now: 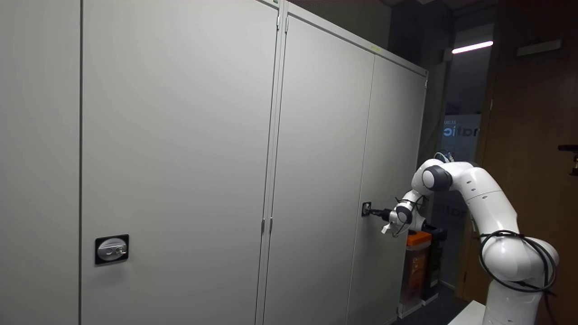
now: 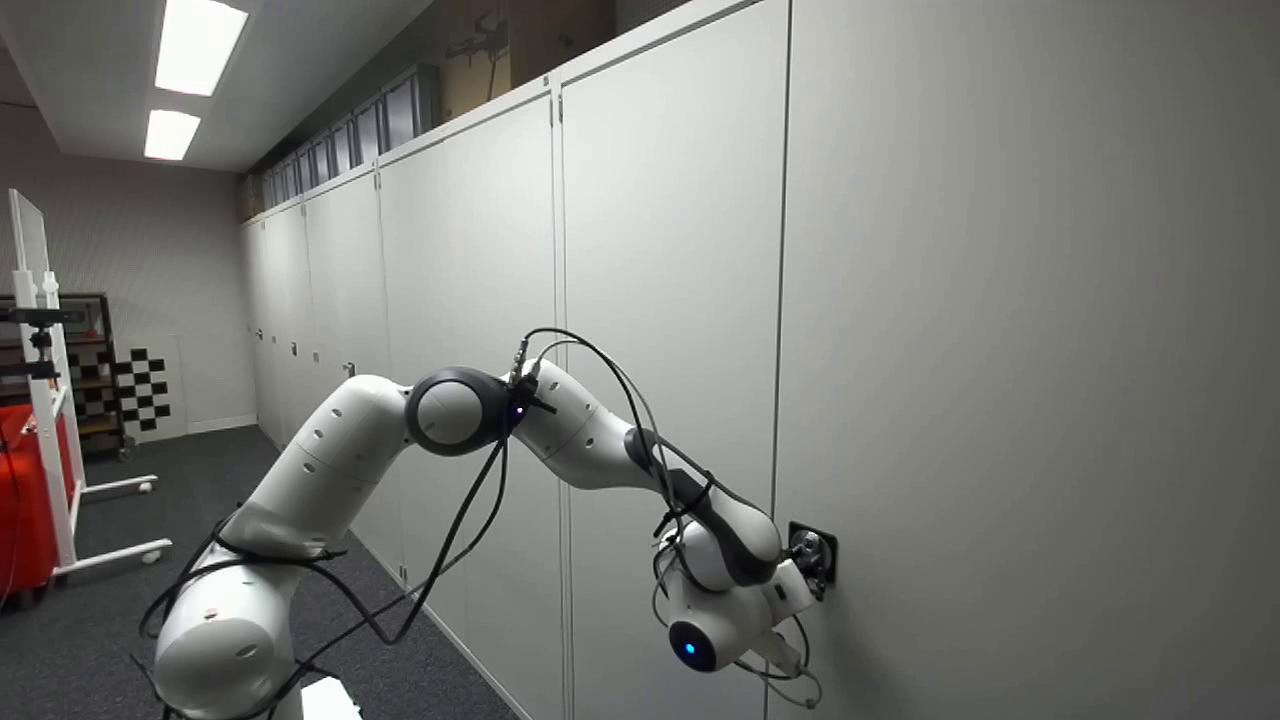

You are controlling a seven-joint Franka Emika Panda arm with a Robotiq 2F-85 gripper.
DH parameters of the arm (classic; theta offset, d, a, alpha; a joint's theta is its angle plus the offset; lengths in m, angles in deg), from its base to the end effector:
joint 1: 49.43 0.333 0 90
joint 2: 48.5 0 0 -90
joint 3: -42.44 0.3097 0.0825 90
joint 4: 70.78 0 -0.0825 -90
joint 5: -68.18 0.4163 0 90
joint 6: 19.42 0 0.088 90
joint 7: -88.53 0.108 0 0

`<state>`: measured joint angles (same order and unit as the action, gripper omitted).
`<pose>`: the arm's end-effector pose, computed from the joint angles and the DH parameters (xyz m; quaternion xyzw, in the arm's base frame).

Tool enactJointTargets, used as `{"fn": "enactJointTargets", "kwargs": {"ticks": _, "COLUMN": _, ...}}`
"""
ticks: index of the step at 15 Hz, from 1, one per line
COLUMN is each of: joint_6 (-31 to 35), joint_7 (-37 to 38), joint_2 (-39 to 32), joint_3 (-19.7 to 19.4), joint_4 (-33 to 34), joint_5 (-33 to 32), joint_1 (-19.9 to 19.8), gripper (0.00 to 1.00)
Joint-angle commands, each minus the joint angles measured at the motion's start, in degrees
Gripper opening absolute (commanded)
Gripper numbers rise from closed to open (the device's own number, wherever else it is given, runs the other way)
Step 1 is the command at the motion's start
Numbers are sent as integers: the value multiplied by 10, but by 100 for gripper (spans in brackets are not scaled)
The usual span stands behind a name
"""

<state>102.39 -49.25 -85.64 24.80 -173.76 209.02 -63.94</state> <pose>0.6137 -0.3319 0.1980 -0.7278 0.0323 -0.6811 0.0738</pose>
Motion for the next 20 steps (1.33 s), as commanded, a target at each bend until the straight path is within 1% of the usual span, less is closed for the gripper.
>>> {"fn": "enactJointTargets", "kwargs": {"ticks": 1, "joint_6": 8, "joint_7": 43, "joint_2": 10, "joint_3": 8, "joint_4": 6, "joint_5": -8, "joint_1": 2, "gripper": 8}}
{"fn": "enactJointTargets", "kwargs": {"ticks": 20, "joint_6": 9, "joint_7": 213, "joint_2": 21, "joint_3": 7, "joint_4": 1, "joint_5": -26, "joint_1": 4, "gripper": 8}}
